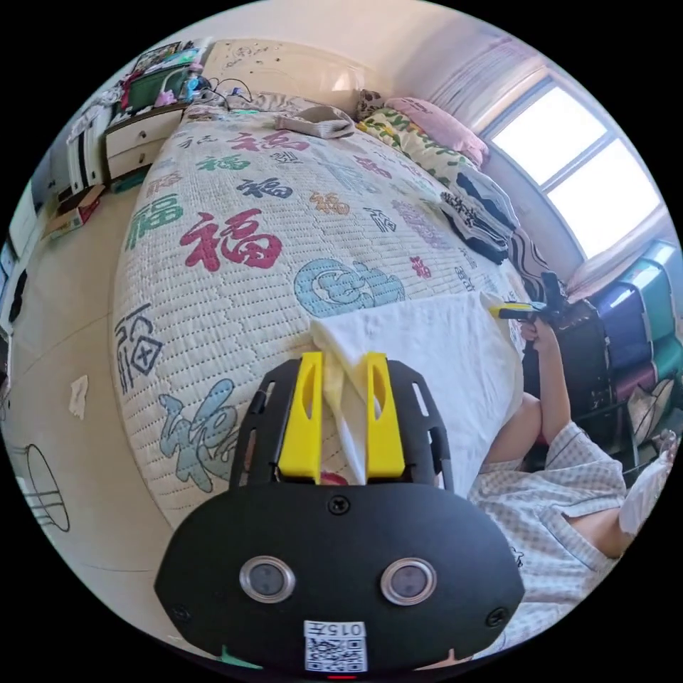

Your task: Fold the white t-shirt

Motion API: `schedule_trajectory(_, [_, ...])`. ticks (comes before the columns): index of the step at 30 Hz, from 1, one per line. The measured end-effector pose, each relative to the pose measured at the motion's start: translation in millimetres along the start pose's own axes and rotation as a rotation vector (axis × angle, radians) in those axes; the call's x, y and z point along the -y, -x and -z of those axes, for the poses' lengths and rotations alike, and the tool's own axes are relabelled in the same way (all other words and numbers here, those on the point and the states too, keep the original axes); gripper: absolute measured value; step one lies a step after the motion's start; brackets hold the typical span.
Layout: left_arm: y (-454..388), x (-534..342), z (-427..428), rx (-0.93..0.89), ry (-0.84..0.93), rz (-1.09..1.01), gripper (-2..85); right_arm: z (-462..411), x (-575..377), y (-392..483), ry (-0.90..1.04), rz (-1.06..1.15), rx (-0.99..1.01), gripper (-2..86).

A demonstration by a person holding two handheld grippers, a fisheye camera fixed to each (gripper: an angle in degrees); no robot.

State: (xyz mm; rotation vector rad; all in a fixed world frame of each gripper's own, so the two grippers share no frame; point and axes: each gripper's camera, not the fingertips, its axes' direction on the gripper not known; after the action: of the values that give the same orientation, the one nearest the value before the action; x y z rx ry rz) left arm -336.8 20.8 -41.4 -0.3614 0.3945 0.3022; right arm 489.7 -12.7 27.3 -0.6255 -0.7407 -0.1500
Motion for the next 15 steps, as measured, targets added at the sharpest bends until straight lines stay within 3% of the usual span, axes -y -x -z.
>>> schedule_trajectory(2, [6.9, 2.6, -1.6, -0.071, 0.023, 0.01, 2.6, 6.4, -4.0, -6.5, -0.036, -0.007, 0.048, 3.5])
schedule_trajectory(7, [11.2, -7.2, 49.7, -0.169, -0.167, -0.008, 0.8, 44.2, -19.5, -6.3, -0.202, 0.031, 0.122, 0.6])
schedule_trajectory(15, [-11.8, -6.0, 110.9, -0.119, -0.336, -0.094, 0.9, 77.0, -3.7, 17.6, -0.378, 0.074, 0.048, 0.0])
